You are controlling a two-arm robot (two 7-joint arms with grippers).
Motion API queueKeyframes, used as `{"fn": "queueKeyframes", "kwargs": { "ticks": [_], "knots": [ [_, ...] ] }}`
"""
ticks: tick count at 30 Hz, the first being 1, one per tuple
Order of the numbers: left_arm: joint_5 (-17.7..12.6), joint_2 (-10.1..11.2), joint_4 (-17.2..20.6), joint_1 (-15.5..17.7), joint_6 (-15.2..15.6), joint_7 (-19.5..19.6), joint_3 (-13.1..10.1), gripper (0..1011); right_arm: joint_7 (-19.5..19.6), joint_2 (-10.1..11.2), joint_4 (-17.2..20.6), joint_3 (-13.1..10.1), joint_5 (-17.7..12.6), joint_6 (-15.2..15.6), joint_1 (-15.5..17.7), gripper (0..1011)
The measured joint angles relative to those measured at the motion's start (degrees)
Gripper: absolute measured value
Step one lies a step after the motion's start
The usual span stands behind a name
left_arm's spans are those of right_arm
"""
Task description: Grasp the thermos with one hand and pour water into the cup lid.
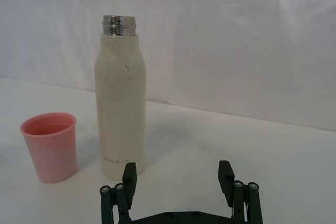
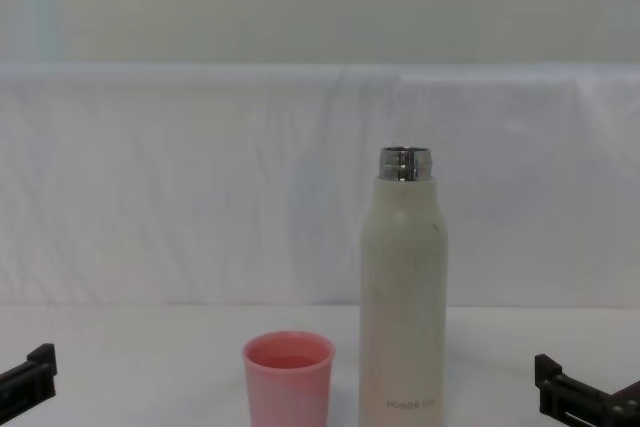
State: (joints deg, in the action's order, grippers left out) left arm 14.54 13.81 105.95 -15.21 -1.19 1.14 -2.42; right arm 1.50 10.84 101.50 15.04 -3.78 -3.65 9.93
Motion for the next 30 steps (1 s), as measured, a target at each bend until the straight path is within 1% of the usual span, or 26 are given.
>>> {"fn": "queueKeyframes", "kwargs": {
  "ticks": [30],
  "knots": [
    [0.0,0.0,0.0,0.0,0.0,0.0,0.0,1001,0.0,0.0,0.0,0.0,0.0,0.0,0.0,1001]
  ]
}}
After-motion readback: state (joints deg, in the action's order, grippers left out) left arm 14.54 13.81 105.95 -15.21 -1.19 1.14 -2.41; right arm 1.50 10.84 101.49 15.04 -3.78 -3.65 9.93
